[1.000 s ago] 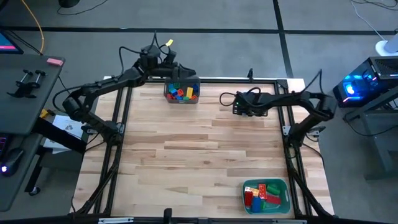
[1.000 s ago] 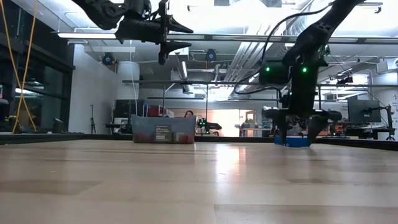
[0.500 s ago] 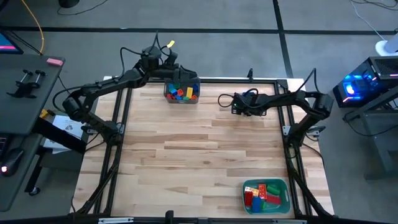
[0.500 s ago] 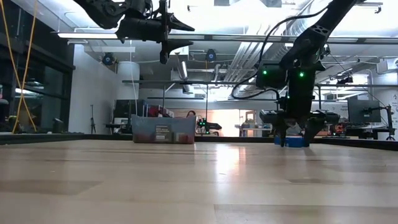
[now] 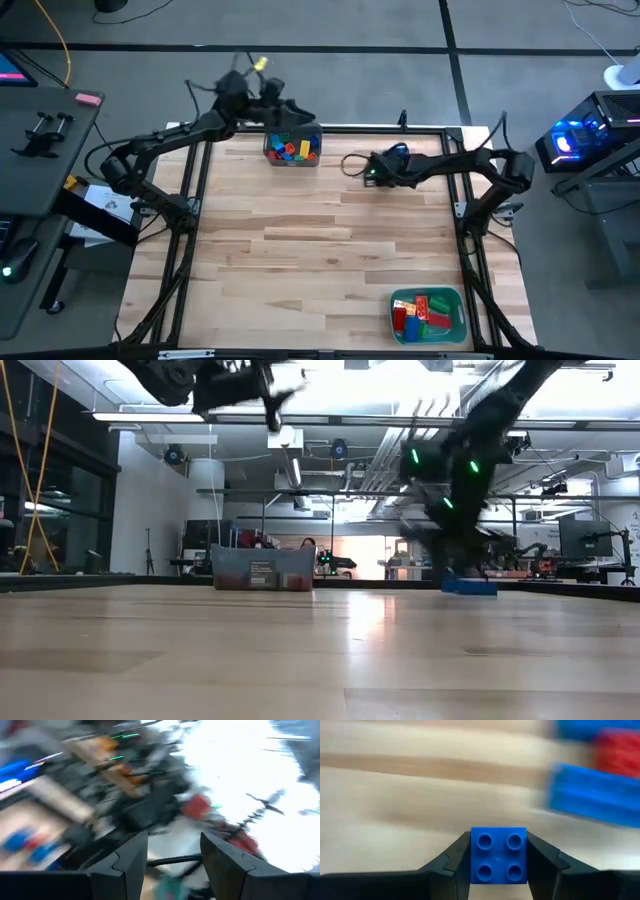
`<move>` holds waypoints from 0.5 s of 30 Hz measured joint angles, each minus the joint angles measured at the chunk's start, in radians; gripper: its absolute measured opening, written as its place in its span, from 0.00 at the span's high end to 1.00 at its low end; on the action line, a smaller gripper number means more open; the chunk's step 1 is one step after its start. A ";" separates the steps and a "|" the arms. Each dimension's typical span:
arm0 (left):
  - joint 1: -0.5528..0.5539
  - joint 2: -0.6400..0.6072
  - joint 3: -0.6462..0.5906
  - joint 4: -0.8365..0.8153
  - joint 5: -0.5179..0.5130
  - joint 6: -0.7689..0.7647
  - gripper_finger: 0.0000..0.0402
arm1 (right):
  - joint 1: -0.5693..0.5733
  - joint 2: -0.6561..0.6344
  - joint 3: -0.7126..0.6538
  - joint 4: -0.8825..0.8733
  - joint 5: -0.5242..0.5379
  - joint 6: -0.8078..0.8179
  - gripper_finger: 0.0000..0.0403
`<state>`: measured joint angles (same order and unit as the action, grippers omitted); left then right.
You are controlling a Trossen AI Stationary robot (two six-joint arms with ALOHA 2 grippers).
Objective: Sort blocks by size
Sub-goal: Put the blue game piece into the black bin
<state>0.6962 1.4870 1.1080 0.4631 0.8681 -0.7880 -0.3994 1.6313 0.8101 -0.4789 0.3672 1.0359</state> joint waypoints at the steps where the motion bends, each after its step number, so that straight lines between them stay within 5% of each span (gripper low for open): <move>1: 0.000 -0.002 0.000 0.099 0.038 -0.049 0.58 | 0.016 -0.011 0.021 0.034 -0.005 -0.024 0.66; 8: 0.001 -0.004 0.002 0.665 0.065 -0.311 0.58 | 0.066 0.007 0.199 0.401 -0.011 -0.203 0.66; 15: 0.001 -0.003 0.002 0.687 0.054 -0.386 0.58 | 0.014 0.212 0.494 0.412 -0.152 -0.388 0.66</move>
<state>0.6968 1.4837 1.1095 1.1503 0.9224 -1.1743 -0.3855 1.8431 1.3039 -0.0665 0.2151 0.6477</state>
